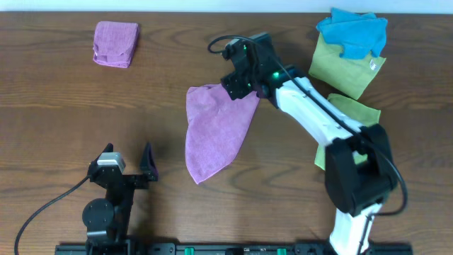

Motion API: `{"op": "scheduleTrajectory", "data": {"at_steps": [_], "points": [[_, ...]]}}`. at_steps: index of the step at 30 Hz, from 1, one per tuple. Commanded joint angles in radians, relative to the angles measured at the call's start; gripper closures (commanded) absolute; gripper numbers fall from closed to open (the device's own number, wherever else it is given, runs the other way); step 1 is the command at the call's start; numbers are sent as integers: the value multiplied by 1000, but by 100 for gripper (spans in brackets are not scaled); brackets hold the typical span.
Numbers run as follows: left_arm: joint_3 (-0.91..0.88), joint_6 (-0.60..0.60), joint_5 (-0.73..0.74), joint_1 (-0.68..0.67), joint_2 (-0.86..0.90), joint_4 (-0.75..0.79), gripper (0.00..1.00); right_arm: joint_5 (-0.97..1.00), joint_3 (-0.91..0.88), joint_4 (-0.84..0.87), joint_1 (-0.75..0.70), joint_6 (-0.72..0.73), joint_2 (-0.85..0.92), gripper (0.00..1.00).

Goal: Fold the cloth
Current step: 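Lower the pink cloth onto the table center with the right gripper and release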

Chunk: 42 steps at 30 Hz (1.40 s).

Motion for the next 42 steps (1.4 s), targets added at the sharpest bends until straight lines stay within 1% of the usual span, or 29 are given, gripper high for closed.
{"op": "scheduleTrajectory", "data": {"at_steps": [1,7,8,10,11,13,14,15,16,17,23,26,28,33,35,37,42], "points": [[-35,-4,-3,-4,-4,-14,5,4,-3,15,-1,33,53,26],[-35,-4,-3,-4,-4,-14,5,3,-3,-3,3,48,105,30],[-35,-4,-3,-4,-4,-14,5,3,-3,-4,5,51,108,32],[-35,-3,-3,-4,-4,-14,5,4,-3,-3,10,51,111,43],[-35,-4,-3,-4,-4,-14,5,4,-3,1,14,51,115,51],[-35,-3,-3,-4,-4,-14,5,5,-3,9,20,51,125,73],[-35,-4,-3,-4,-4,-14,5,5,-3,17,22,51,134,82],[-35,-4,-3,-4,-4,-14,4,5,-3,24,24,52,139,88],[-35,-4,-3,-4,-4,-14,5,15,-3,35,25,61,150,96],[-35,-4,-3,-4,-4,-14,5,28,-3,45,26,70,156,99],[-35,-4,-3,-4,-4,-14,5,45,-3,106,26,74,212,99],[-35,-3,-3,-4,-4,-14,5,82,-3,113,26,77,233,98],[-35,-3,-3,-4,-4,-14,5,134,-3,113,26,81,240,99],[-35,-4,-3,-4,-4,-14,5,333,-3,124,19,123,240,98],[-35,-4,-3,-4,-4,-14,5,415,-3,104,6,160,240,99],[-35,-4,-3,-4,-4,-14,5,454,-3,67,-12,194,240,98],[-35,-3,-3,-4,-4,-14,5,420,-3,-64,-57,283,240,98]]}}
